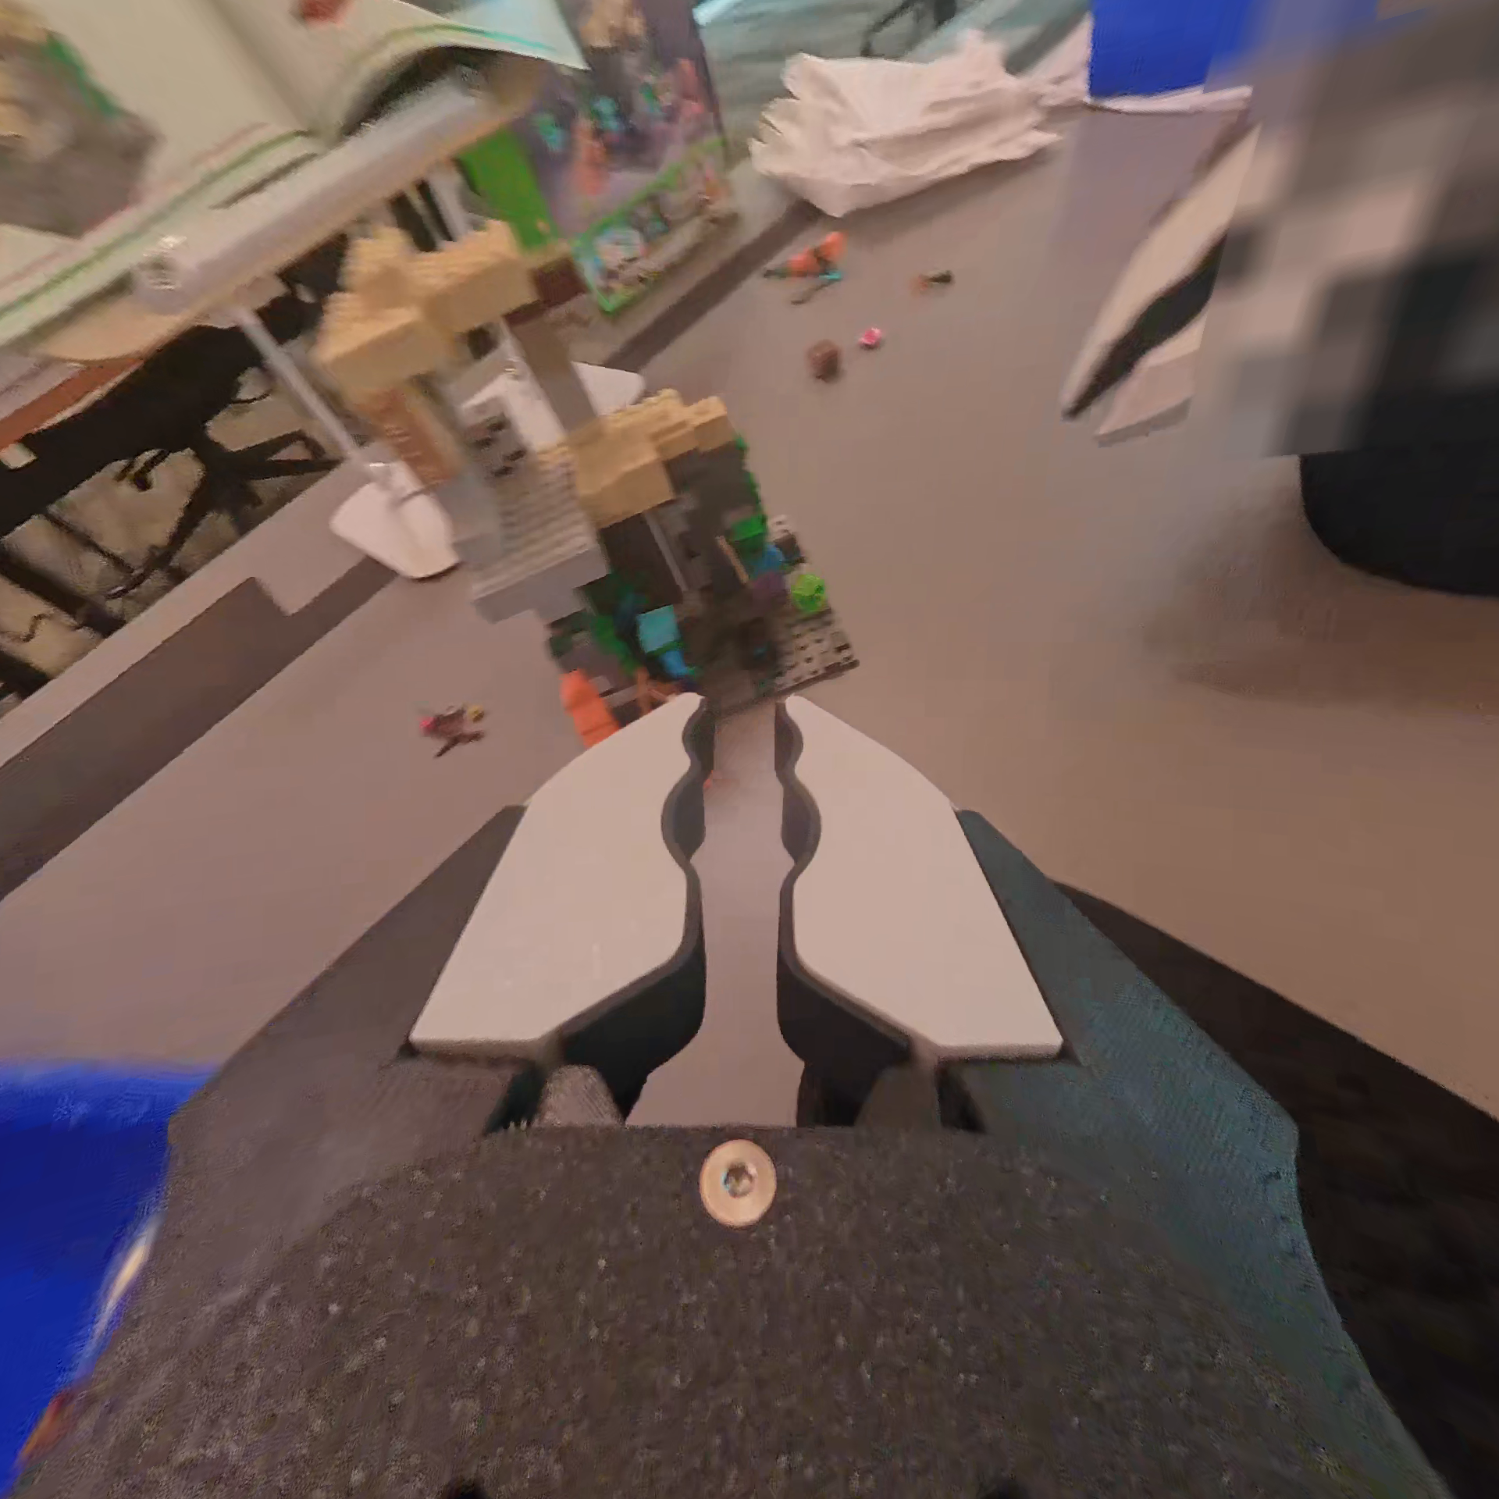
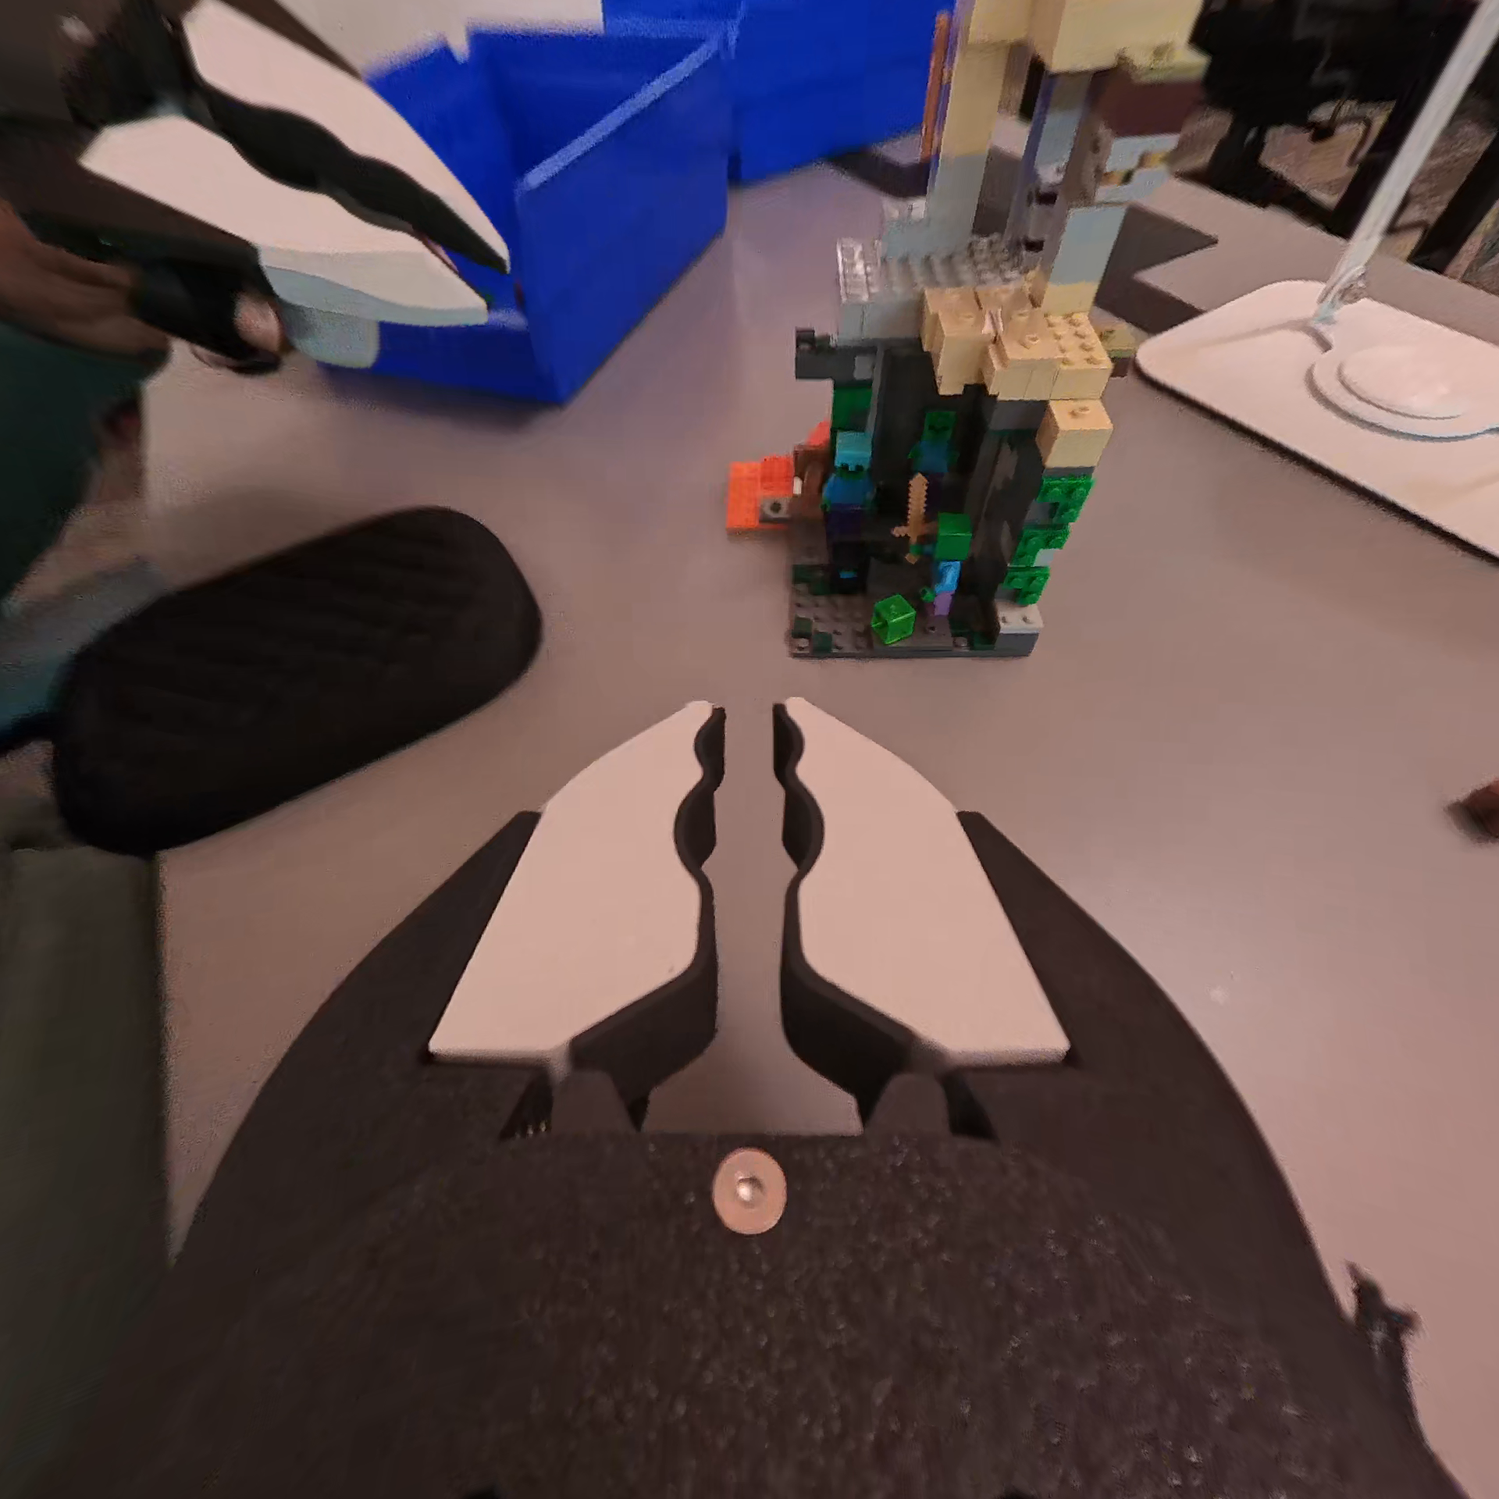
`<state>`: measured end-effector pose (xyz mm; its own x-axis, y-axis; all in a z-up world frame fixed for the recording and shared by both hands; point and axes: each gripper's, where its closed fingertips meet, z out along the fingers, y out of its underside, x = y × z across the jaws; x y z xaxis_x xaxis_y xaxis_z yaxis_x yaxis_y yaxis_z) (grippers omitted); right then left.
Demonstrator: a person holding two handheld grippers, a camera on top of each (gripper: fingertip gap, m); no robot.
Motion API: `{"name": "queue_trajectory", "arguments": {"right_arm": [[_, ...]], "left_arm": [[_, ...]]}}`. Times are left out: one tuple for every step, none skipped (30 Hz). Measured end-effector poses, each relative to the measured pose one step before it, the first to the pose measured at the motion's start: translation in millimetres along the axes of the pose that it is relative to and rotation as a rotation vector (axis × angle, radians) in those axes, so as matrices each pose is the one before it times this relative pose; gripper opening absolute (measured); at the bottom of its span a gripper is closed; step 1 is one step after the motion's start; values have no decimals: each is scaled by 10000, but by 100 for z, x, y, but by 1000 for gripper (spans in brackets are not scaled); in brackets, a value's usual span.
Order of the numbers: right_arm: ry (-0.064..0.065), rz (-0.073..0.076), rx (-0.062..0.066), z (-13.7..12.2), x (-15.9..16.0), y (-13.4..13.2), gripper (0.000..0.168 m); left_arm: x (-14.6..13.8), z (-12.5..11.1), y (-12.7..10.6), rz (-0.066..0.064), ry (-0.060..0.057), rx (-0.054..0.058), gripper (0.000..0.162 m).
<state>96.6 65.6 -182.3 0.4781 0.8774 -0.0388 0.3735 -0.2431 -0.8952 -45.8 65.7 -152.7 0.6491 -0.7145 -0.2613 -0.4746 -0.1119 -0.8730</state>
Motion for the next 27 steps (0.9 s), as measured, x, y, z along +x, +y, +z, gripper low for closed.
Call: {"name": "queue_trajectory", "arguments": {"right_arm": [[-38, -224, -469, 1024, 577, 67, 14], [-2, -148, -393, 1118, 690, 40, 16], [14, -99, -302, 1183, 715, 21, 18], [11, -55, -285, 1215, 680, 51, 19], [70, -63, -280, 1173, 682, 105, 20], [108, -112, -245, 1085, 621, 126, 20], [74, -118, -190, 965, 452, 162, 20], [27, -54, -110, 832, 260, 153, 20], [65, 6, 51, 635, 202, 33, 20], [125, -13, 202, 399, 181, -73, 20], [113, -79, 150, 180, 107, -10, 20], [99, -119, 34, 56, 103, 70, 21], [66, -108, 34, 12, 125, 9, 21], [-25, -20, 23, 77, 66, -26, 21], [-106, 84, -46, 191, -11, 17, 21], [-167, 94, -63, 258, -126, 20, 22], [-192, 36, -48, 267, -262, -4, 23], [-84, -18, -70, 254, -184, 39, 23], [57, -79, -96, 218, -32, 92, 24], [109, -109, -87, 171, 51, 103, 24], [119, -88, -35, 110, 109, 26, 22], [86, -63, -6, 48, 128, -14, 20], [38, -58, 6, 14, 102, 11, 18], [-2, -50, 43, -9, 63, -6, 16], [-16, -24, 40, -35, 28, 4, 16], [12, -45, 26, -46, 20, 14, 16], [20, -90, 25, -46, -2, 29, 15]], "left_arm": [[807, 1329, -11, 169, 293, -157, 16], [565, 1306, -91, 153, 206, -92, 17], [334, 1251, -142, 131, 143, -3, 17], [163, 1201, -87, 44, 144, -12, 17], [-72, 1122, -117, -43, 115, 20, 17], [-381, 1000, -163, -73, 21, 79, 16], [-529, 867, -62, -138, 38, 54, 16], [-437, 672, -66, -320, 207, 125, 15], [-528, 419, -176, -464, 162, 300, 14], [-535, 120, -253, -496, 111, 484, 13], [-430, -121, -264, -500, 96, 563, 12], [-427, -300, -192, -426, -1, 518, 10], [-380, -391, -153, -265, -110, 206, 10], [-94, -444, -397, 36, -46, 218, 10], [-197, -419, -484, 101, -185, 426, 10], [12, -260, -209, -53, -40, 230, 9], [321, -84, 122, -171, 188, -51, 10], [234, 34, 233, -116, 95, -93, 10], [137, 64, 210, 85, -13, -72, 10], [95, 103, 235, 223, -43, -77, 11], [40, 153, 243, 212, -63, -91, 11], [32, 179, 235, 120, -34, -82, 11], [68, 179, 201, 30, 12, -60, 10], [102, 185, 195, -5, 42, -65, 10], [114, 188, 218, 15, 36, -80, 10], [107, 177, 235, 47, 4, -88, 10], [177, 154, 234, 83, 20, -77, 10]]}}
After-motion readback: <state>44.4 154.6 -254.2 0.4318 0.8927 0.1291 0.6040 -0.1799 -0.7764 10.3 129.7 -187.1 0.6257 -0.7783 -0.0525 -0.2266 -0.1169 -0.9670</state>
